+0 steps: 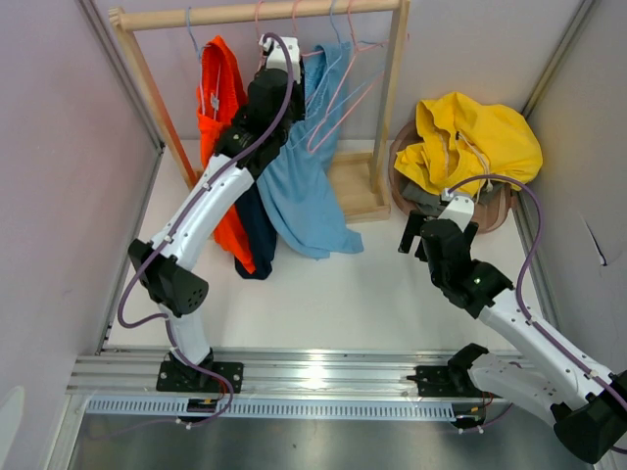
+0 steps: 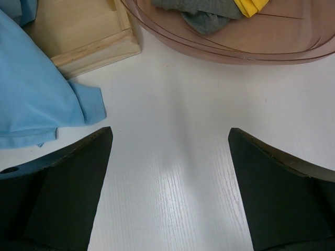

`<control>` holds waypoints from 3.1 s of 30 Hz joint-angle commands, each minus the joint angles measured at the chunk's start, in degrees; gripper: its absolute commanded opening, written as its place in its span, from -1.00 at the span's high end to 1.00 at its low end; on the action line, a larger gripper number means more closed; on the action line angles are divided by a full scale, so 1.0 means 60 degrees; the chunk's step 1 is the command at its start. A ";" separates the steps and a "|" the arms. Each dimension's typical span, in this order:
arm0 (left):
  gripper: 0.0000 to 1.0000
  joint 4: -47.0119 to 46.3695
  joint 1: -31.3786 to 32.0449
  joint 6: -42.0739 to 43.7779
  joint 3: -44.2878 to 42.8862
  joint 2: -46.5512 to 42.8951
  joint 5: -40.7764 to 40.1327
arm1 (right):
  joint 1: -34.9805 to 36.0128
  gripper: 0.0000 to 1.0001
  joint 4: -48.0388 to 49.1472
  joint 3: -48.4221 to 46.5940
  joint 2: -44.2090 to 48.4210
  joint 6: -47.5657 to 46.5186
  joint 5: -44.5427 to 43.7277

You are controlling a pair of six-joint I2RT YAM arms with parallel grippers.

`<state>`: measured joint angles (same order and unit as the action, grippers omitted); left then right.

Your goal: Remove the shorts from the hanger

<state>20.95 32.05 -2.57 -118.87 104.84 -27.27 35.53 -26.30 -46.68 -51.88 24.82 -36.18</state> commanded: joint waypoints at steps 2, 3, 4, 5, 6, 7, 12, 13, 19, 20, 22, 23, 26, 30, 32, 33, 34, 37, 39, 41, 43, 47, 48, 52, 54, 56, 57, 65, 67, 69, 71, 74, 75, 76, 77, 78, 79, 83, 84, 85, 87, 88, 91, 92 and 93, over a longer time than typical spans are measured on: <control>1.00 0.0082 -0.0010 0.0076 -0.1222 -0.0539 0.0648 | 0.0070 -0.99 0.0267 0.0132 0.0136 0.0156 -0.0151; 1.00 0.0213 -0.0010 0.0149 -0.1876 -0.0525 0.0648 | 0.0055 -0.99 0.0297 0.0133 0.0136 0.0156 -0.0122; 1.00 0.0533 -0.0010 0.0208 -0.2086 -0.0481 0.0604 | 0.0055 -0.99 0.0326 0.0147 0.0135 0.0156 -0.0064; 1.00 0.0667 0.0004 0.0266 -0.2320 -0.0481 0.0575 | 0.0055 -0.99 0.0370 0.0147 0.0121 0.0170 -0.0034; 1.00 0.0872 0.0004 0.0397 -0.2714 -0.0481 0.0546 | 0.0070 -0.99 0.0428 0.0176 0.0106 0.0156 -0.0019; 1.00 0.0932 0.0004 0.0413 -0.2979 -0.0510 0.0473 | 0.0084 -0.99 0.0444 0.0162 0.0092 0.0156 0.0010; 1.00 0.1020 0.0063 0.0940 -0.3172 -0.1138 0.0209 | 0.0084 -0.99 0.0663 0.0206 -0.0054 0.0185 0.0112; 1.00 0.1006 0.0078 0.0999 -0.3128 -0.1270 0.0165 | 0.0113 -0.99 0.0692 0.0206 -0.0069 0.0185 0.0127; 1.00 0.1283 0.0151 0.0898 -0.2207 -0.2339 -0.0347 | 0.0216 -0.99 0.0868 0.0192 -0.0157 0.0185 0.0113; 1.00 0.1487 0.0194 0.0752 -0.1741 -0.2936 -0.0537 | 0.0216 -0.99 0.0912 0.0177 -0.0157 0.0141 0.0113; 1.00 0.1387 0.0312 0.0503 -0.0394 -0.3888 -0.0743 | 0.0231 -0.99 0.1160 0.0133 -0.0201 -0.0107 0.0229; 1.00 0.0995 0.0327 0.0356 0.1438 -0.4459 -0.0845 | 0.0231 -0.99 0.1292 0.0118 -0.0158 -0.0282 0.0360; 1.00 0.0494 0.0371 -0.0243 0.3817 -0.6774 -0.0614 | 0.0260 -0.99 0.1688 -0.0144 -0.0157 -0.0941 0.0975; 1.00 0.1546 0.0385 -0.0802 0.4575 -0.7950 0.0757 | 0.0333 -0.99 0.2288 -0.0511 -0.0055 -0.1996 0.2233; 1.00 0.2188 0.0385 -0.0905 0.4694 -0.8126 0.1654 | 0.0319 -0.99 0.2800 -0.0585 0.0105 -0.2246 0.3142; 1.00 0.2322 0.0400 -0.0919 0.4796 -0.8171 0.2688 | 0.0348 -0.99 0.3107 -0.0730 0.0135 -0.2261 0.3391; 1.00 0.2353 0.0400 -0.0949 0.5014 -0.8244 0.3279 | 0.0363 -0.99 0.3298 -0.0789 0.0164 -0.2261 0.3974; 1.00 0.1842 0.0415 -0.1123 0.5556 -0.8756 0.5195 | 0.0377 -0.99 0.4264 -0.0703 0.0107 -0.2203 0.5830; 1.00 0.1884 0.0429 -0.1241 0.5414 -0.8918 0.5612 | 0.0523 -0.99 0.5098 -0.0542 -0.0171 -0.2145 0.6497; 1.00 0.2133 0.0415 -0.1286 0.5120 -0.8875 0.6154 | 0.0684 -0.99 0.5524 -0.0497 -0.0463 -0.2188 0.6617; 1.00 0.2366 0.0415 -0.1300 0.4784 -0.8874 0.6636 | 0.0903 -0.99 0.5804 -0.0424 -0.0553 -0.2261 0.6602; 1.00 0.2529 0.0415 -0.1344 0.4226 -0.9035 0.6815 | 0.0934 -0.99 0.6127 -0.0351 -0.0714 -0.2130 0.6441; 1.00 0.2558 0.0415 -0.1359 0.4139 -0.9108 0.6829 | 0.0949 -0.99 0.6156 -0.0336 -0.0787 -0.2014 0.6455; 1.00 0.2733 0.0415 -0.1330 0.3597 -0.9094 0.6727 | 0.0993 -0.99 0.6332 0.0014 -0.0876 -0.1706 0.6602; 1.00 0.2690 0.0415 -0.1359 0.3450 -0.9094 0.6712 | 0.1007 -0.99 0.6537 0.0220 -0.0861 -0.1559 0.6631; 1.00 0.2646 0.0415 -0.1418 0.3391 -0.9094 0.6800 | 0.1036 -0.94 0.6844 0.0527 -0.0875 -0.1339 0.6675; 1.00 0.2588 0.0415 -0.1461 0.3376 -0.9094 0.6858 | 0.1051 -0.63 0.6918 0.0601 -0.0919 -0.1295 0.6777; 1.00 0.2704 0.0415 -0.1433 0.3449 -0.9181 0.6888 | 0.1095 1.00 0.7474 0.0748 -0.0920 -0.1484 0.6207; 1.00 0.2821 0.0415 -0.1389 0.3566 -0.9211 0.6713 | 0.1095 1.00 0.7432 0.0646 -0.0846 -0.1573 0.5684; 1.00 0.3098 0.0415 -0.1301 0.3567 -0.9226 0.6508 | 0.0979 1.00 0.7256 0.0355 -0.0671 -0.1704 0.5067; 1.00 0.3275 0.0415 -0.1184 0.3566 -0.9255 0.6244 | 0.0570 1.00 0.6964 0.0134 -0.0495 -0.1720 0.4306; 1.00 0.3568 0.0415 -0.1052 0.3654 -0.9386 0.5980 | -0.1331 1.00 0.6641 -0.0320 -0.0071 -0.1092 0.5145; 1.00 0.3598 0.0415 -0.1037 0.3727 -0.9430 0.5922 | -0.1887 1.00 0.6538 -0.0466 -0.0041 -0.0887 0.5442; 1.00 0.3627 0.0415 -0.1037 0.3757 -0.9445 0.5805 | -0.2821 1.00 0.6349 -0.0743 -0.0026 -0.0609 0.5677; 1.00 0.3642 0.0415 -0.1008 0.3815 -0.9503 0.5761 | -0.3106 1.00 0.6246 -0.0877 -0.0011 -0.0606 0.5795; 1.00 0.3642 0.0415 -0.0993 0.3888 -0.9519 0.5746 | -0.3283 1.00 0.6157 -0.1008 -0.0011 -0.0664 0.5796; 1.00 0.3628 0.0415 -0.0978 0.3903 -0.9548 0.5702 | -0.3372 1.00 0.5983 -0.1213 -0.0025 -0.0897 0.5709; 1.00 0.3569 0.0415 -0.0964 0.4180 -0.9606 0.5643 | -0.3387 1.00 0.5761 -0.1274 -0.0011 -0.1133 0.5387; 1.00 0.3511 0.0415 -0.0964 0.4298 -0.9621 0.5629 | -0.3416 1.00 0.5747 -0.1230 -0.0011 -0.1119 0.5386; 1.00 0.3481 0.0415 -0.0949 0.4328 -0.9636 0.5614 | -0.3402 1.00 0.5746 -0.1172 0.0018 -0.1090 0.5386; 1.00 0.3379 0.0415 -0.0963 0.4416 -0.9665 0.5367 | -0.3417 1.00 0.5790 -0.0953 0.0033 -0.1031 0.5342; 1.00 0.3306 0.0415 -0.0964 0.4532 -0.9723 0.5307 | -0.3417 1.00 0.5776 -0.0879 0.0047 -0.1002 0.5284; 1.00 0.3174 0.0415 -0.0934 0.4504 -0.9870 0.4882 | -0.3504 1.00 0.5688 -0.0644 0.0077 -0.0972 0.5079; 1.00 0.3173 0.0415 -0.0920 0.4504 -0.9957 0.4780 | -0.3548 1.00 0.5644 -0.0586 0.0106 -0.0972 0.4934; 1.00 0.3115 0.0415 -0.0920 0.4489 -1.0016 0.4677 | -0.3737 1.00 0.5615 -0.0513 0.0121 -0.0987 0.4860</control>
<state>44.01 34.72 -9.85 -90.61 48.60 6.46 16.69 7.94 -50.70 -51.57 19.53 1.87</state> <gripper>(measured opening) 0.432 0.036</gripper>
